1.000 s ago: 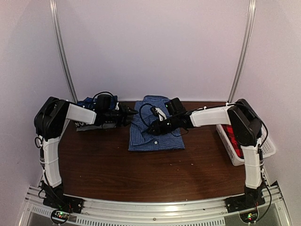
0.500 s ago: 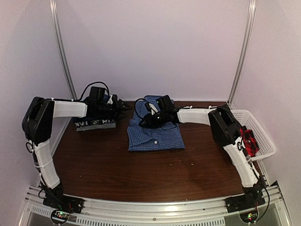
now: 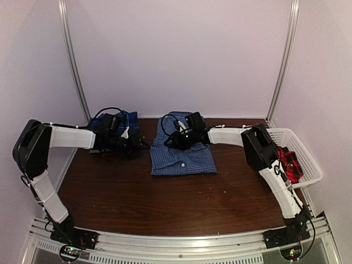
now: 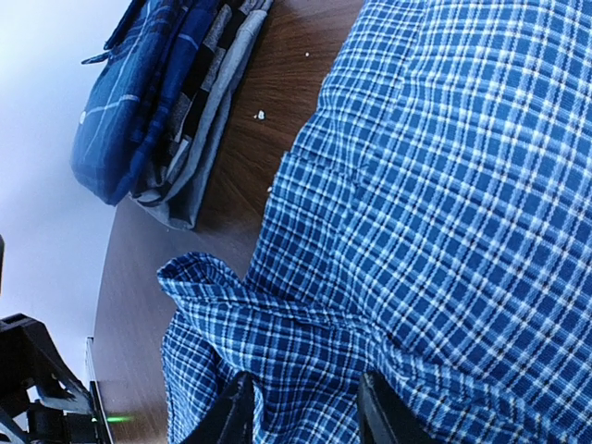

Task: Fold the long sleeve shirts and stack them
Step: Fold the rectangle-folded shirt at the center of the board.

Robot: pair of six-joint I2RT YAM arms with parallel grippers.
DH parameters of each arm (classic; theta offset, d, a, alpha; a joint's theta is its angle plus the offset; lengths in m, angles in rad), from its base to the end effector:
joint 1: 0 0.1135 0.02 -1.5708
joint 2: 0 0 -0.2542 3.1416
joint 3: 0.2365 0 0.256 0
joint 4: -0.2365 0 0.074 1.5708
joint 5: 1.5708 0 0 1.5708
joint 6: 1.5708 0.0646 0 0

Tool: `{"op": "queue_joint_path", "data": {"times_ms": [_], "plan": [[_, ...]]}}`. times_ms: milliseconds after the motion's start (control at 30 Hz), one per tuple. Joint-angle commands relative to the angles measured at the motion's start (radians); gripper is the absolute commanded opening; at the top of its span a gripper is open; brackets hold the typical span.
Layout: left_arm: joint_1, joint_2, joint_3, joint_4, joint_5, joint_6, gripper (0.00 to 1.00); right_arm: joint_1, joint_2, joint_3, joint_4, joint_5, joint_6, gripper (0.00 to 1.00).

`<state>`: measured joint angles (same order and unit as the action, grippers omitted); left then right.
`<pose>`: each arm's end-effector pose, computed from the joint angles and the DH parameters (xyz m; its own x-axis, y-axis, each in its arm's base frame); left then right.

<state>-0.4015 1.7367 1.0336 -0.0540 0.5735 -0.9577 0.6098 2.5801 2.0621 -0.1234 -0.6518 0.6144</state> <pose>0.3396 -0.1823 0.1610 -0.9291 -0.3519 -0.1134 -0.1193 0.5757 -0.8089 0.4543 0.3652 0.1027 -0.8929 -0.0648 -0.4455 -0.4149 0.5026 0.7585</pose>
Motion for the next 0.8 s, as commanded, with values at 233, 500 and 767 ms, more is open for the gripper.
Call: {"op": "queue_joint_path", "data": {"times_ms": [233, 500, 767], "plan": [[-0.087, 0.126, 0.046, 0.011, -0.081, 0.015, 0.54, -0.004, -0.264, -0.077, 0.040, 0.002, -0.024, 0.43], [-0.095, 0.180, 0.082, 0.031, -0.081, 0.014, 0.49, -0.004, -0.424, -0.218, 0.073, 0.023, -0.049, 0.44], [-0.096, 0.203, 0.147, 0.014, -0.076, 0.031, 0.31, -0.009, -0.531, -0.349, 0.093, 0.052, -0.076, 0.44]]}}
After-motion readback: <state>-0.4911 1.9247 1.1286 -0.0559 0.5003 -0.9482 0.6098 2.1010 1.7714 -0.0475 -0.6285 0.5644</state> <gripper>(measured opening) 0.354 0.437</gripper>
